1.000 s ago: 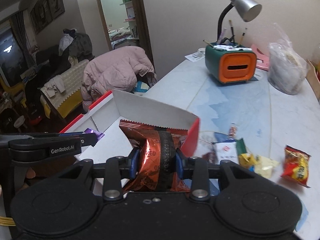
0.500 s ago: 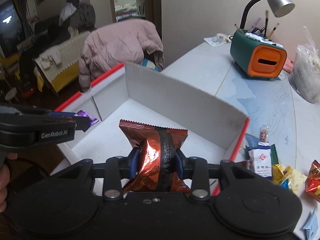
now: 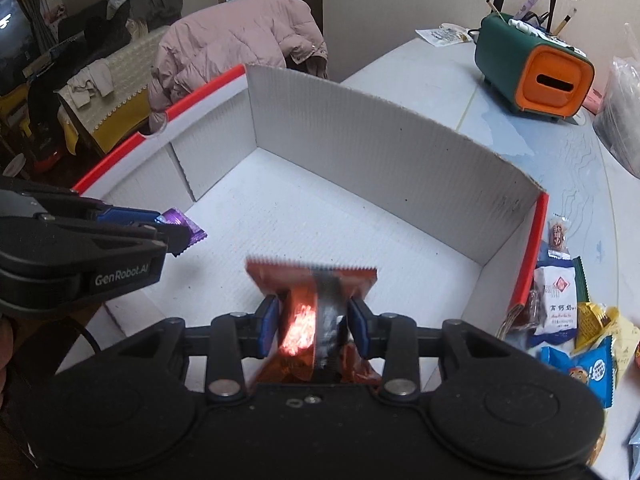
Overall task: Organize snacks
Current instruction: 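Carry both snacks into the red box and open both tools to drop them, then withdraw both tools from the box back toward the snack pile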
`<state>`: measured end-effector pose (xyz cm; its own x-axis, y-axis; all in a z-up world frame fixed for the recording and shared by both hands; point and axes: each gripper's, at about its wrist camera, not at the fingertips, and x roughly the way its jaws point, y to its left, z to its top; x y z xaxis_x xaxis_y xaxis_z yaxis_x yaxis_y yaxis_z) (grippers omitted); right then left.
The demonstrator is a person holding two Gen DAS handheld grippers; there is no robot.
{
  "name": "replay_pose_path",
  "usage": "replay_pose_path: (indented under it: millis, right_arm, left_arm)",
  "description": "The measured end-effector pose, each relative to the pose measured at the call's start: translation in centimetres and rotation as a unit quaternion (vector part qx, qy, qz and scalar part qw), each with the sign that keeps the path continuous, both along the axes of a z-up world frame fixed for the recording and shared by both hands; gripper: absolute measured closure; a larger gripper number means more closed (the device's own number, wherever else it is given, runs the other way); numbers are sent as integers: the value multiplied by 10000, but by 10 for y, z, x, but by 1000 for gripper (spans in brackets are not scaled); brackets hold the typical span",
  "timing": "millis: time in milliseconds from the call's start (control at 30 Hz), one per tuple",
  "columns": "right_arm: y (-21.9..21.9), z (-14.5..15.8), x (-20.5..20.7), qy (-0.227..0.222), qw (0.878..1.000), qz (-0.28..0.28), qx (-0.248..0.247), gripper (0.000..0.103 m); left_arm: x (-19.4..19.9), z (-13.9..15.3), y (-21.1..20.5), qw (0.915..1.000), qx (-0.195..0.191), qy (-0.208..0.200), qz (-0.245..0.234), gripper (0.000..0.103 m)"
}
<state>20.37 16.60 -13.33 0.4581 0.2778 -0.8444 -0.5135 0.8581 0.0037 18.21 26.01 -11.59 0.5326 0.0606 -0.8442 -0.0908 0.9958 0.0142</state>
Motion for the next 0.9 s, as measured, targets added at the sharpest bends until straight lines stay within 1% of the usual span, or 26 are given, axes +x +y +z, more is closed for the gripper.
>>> replay_pose_path:
  millis: [100, 367, 467, 600, 633, 667, 700, 733, 767, 833, 900]
  right_arm:
    - [0, 0, 0, 1, 10000, -24, 6, 64]
    - [-8, 8, -4, -79, 9998, -87, 153, 51]
    - [-14, 14, -7, -134, 9995, -133, 258, 47]
    - [-23, 24, -12, -210, 9987, -196, 416, 39]
    - [-25, 27, -14, -230, 9985, -216, 454, 39]
    - [-28, 29, -15, -244, 9982, -230, 494, 39]
    - [-29, 32, -17, -258, 9979, -250, 531, 37]
    - [-32, 35, -18, -275, 9976, -273, 570, 35]
    - [-35, 38, -21, -299, 9972, -293, 615, 34]
    - [-40, 44, -25, -329, 9964, -331, 702, 28]
    - [-46, 50, -30, -342, 9958, -379, 766, 27]
  left_arm:
    - [-1, -1, 0, 10000, -21, 6, -21, 83]
    - [-8, 5, 0, 9999, -144, -69, -38, 81]
    - [-13, 10, 1, 9996, -249, -146, -35, 74]
    - [-20, 18, 0, 9990, -349, -255, -55, 72]
    - [-21, 20, -1, 9989, -370, -288, -65, 71]
    - [-23, 23, -1, 9987, -391, -322, -65, 64]
    - [-25, 25, -2, 9984, -416, -366, -58, 53]
    - [-28, 29, -2, 9980, -446, -438, -47, 48]
    - [-30, 31, -3, 9976, -471, -513, -46, 45]
    - [-34, 38, -6, 9969, -482, -614, -70, 45]
    - [-38, 44, -10, 9962, -496, -712, -100, 45]
